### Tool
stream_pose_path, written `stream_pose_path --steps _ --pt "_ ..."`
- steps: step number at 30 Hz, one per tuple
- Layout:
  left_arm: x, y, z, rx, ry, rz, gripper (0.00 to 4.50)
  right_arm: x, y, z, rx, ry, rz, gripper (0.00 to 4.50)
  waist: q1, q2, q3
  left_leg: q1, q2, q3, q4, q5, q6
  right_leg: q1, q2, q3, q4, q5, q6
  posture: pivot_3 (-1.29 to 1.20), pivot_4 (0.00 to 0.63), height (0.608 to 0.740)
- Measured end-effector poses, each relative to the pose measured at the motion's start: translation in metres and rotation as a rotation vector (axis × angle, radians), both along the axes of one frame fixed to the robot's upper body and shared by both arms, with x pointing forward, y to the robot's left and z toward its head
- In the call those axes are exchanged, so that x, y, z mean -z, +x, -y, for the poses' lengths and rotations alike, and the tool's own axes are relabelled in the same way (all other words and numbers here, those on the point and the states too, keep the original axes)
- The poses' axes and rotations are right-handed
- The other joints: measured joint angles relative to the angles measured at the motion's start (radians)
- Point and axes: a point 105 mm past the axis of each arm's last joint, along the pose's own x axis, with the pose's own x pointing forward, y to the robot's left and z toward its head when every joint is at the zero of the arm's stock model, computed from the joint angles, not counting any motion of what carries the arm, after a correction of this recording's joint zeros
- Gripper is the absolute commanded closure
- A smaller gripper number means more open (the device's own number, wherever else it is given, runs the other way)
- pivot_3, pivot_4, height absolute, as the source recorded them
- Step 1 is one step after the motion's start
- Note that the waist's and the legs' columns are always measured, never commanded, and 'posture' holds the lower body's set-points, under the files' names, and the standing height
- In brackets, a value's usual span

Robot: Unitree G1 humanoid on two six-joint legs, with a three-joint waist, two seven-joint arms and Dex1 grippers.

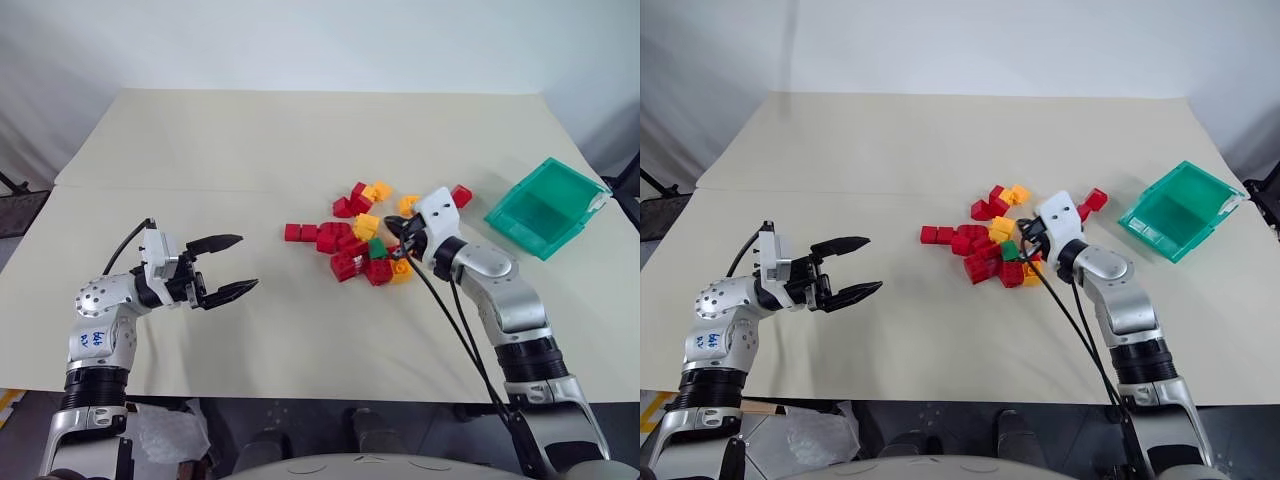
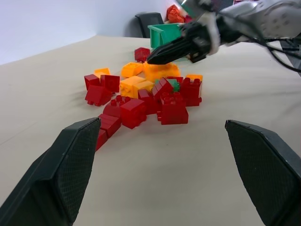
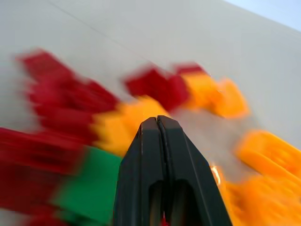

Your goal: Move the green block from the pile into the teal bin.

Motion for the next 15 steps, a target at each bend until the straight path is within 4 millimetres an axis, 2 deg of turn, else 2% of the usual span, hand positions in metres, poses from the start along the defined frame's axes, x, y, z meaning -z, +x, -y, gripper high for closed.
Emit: stream_pose_path --steps 5,11,15 --pt "0.0 0.0 0.0 -0.003 -0.002 0.0 0.0 0.021 -0.009 -0.022 -0.058 -0.007 -0.067 4.48 0.001 0.0 0.0 0.0 0.0 0.0 0.0 0.0 0.0 0.0 0.0 0.0 0.0 0.0 0.0 0.0 0.15 0.74" --pt "0.0 0.001 0.0 -0.012 -0.006 0.0 0.0 0.024 -0.008 -0.033 -0.071 0.005 -0.069 4.48 -0.001 0.0 0.0 0.0 0.0 0.0 0.0 0.0 0.0 0.0 0.0 0.0 0.0 0.0 0.0 0.0 0.15 0.74" --pt "0.0 0.002 -0.001 -0.023 -0.009 -0.002 0.0 0.032 -0.019 -0.046 -0.145 -0.015 -0.112 4.48 -0.003 0.0 0.0 0.0 0.0 0.0 0.0 0.0 0.0 0.0 0.0 0.0 0.0 0.0 0.0 0.0 0.15 0.74"
